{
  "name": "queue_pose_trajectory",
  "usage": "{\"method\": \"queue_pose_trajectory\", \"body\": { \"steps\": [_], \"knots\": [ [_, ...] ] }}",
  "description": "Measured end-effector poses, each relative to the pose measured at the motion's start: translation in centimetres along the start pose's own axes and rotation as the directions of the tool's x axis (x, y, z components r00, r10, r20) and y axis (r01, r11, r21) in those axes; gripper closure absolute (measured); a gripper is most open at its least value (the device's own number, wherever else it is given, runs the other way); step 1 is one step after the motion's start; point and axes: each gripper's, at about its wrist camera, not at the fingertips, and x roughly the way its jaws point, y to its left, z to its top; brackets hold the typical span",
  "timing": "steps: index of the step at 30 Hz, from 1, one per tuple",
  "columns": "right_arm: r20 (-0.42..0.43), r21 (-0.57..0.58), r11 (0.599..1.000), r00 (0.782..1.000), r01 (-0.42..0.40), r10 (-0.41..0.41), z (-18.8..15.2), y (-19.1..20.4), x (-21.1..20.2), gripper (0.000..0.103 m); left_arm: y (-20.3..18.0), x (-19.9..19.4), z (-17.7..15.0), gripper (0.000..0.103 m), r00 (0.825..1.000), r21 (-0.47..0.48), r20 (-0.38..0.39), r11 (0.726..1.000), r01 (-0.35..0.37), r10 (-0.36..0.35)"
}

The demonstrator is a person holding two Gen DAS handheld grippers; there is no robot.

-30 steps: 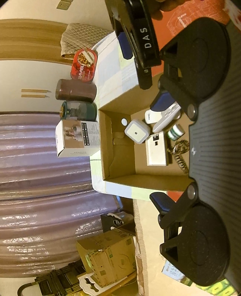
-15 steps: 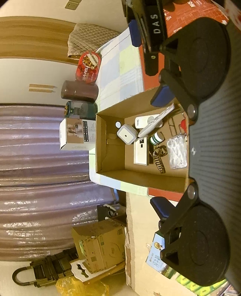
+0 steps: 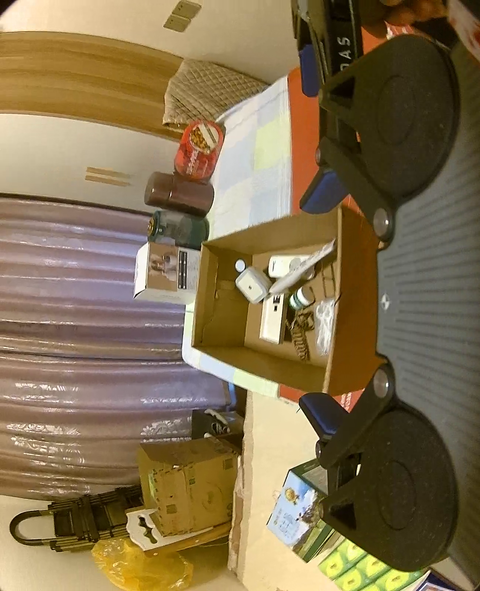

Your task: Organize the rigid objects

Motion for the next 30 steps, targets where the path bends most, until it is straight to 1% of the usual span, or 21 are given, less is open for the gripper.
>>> {"method": "queue_pose_trajectory", "body": {
  "steps": [4,13,15,19,25,30],
  "knots": [
    [0.013,0.000,1.000,1.000,0.005,-0.005,-1.0,0.1,-1.4,0.019,-0.7,-1.2,-0.4,0.002,1.000,0.001,-0.009,1.000,-0.013,0.013],
    [0.042,0.014,1.000,0.999,0.005,-0.005,-3.0,0.6,-4.5,0.019,-0.9,-3.8,-2.2,0.002,0.999,-0.031,-0.038,0.999,-0.026,0.025],
    [0.045,0.022,1.000,0.999,-0.004,0.003,-3.4,0.5,-5.0,0.019,-1.0,-4.3,-2.7,0.002,0.999,-0.030,-0.036,0.999,-0.028,0.027],
    [0.051,0.029,1.000,0.999,0.011,-0.012,-4.3,0.1,-6.3,0.019,-1.7,-5.3,-3.3,0.002,0.999,-0.012,-0.036,0.999,-0.040,0.040],
    [0.068,0.029,0.999,0.997,0.027,-0.029,-5.7,-0.2,-8.4,0.019,-3.3,-6.5,-4.6,0.002,0.999,0.010,-0.047,1.000,-0.008,0.008],
    [0.083,0.025,0.999,0.995,0.044,-0.046,-6.6,-0.4,-10.2,0.019,-4.5,-7.1,-5.6,0.002,0.999,0.017,-0.045,1.000,0.004,-0.004]
  ]
}}
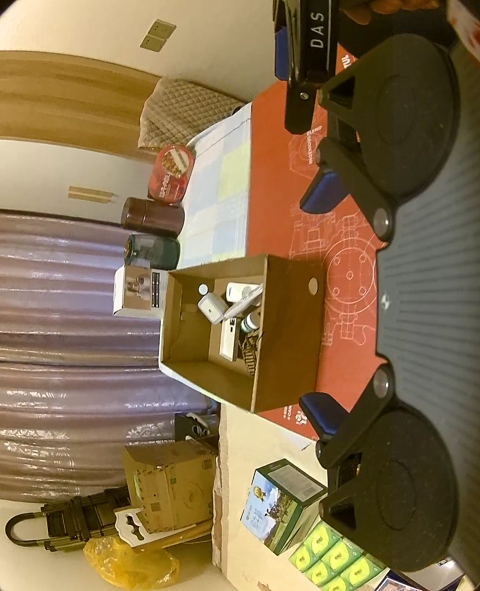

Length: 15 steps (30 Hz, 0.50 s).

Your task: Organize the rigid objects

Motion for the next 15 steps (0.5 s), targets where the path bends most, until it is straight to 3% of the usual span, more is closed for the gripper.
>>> {"method": "queue_pose_trajectory", "body": {
  "steps": [15],
  "knots": [
    [0.022,-0.013,1.000,1.000,0.008,-0.008,-0.7,0.4,-2.1,0.019,-0.8,-1.8,0.1,0.002,0.999,0.030,0.043,1.000,0.008,-0.009]
  ]
}}
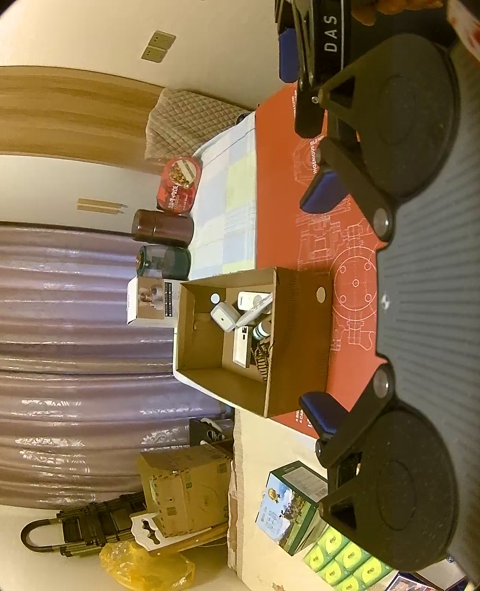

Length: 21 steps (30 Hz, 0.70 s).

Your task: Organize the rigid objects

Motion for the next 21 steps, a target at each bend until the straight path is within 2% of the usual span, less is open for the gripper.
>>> {"method": "queue_pose_trajectory", "body": {
  "steps": [21],
  "knots": [
    [0.008,-0.003,1.000,1.000,0.005,-0.005,-0.07,0.25,-0.26,0.019,0.15,-0.31,-0.10,0.002,1.000,0.000,0.005,1.000,-0.001,0.001]
  ]
}}
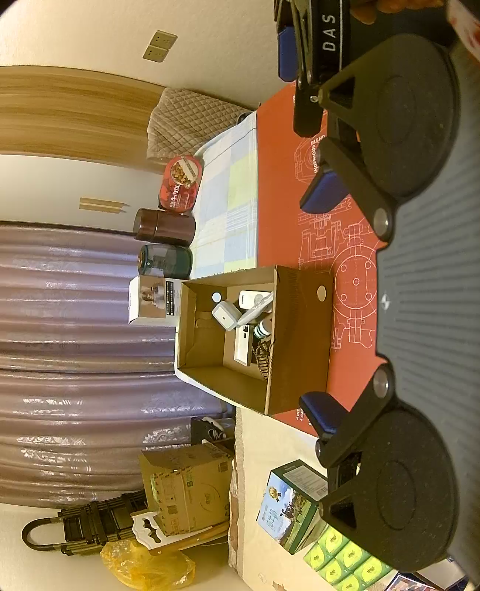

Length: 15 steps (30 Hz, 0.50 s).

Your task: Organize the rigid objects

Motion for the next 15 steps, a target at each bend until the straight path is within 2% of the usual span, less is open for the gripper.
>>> {"method": "queue_pose_trajectory", "body": {
  "steps": [15],
  "knots": [
    [0.002,0.003,1.000,1.000,0.003,-0.003,0.03,-0.23,0.17,0.019,-0.06,0.02,-0.07,0.002,1.000,0.001,-0.001,1.000,0.003,-0.003]
  ]
}}
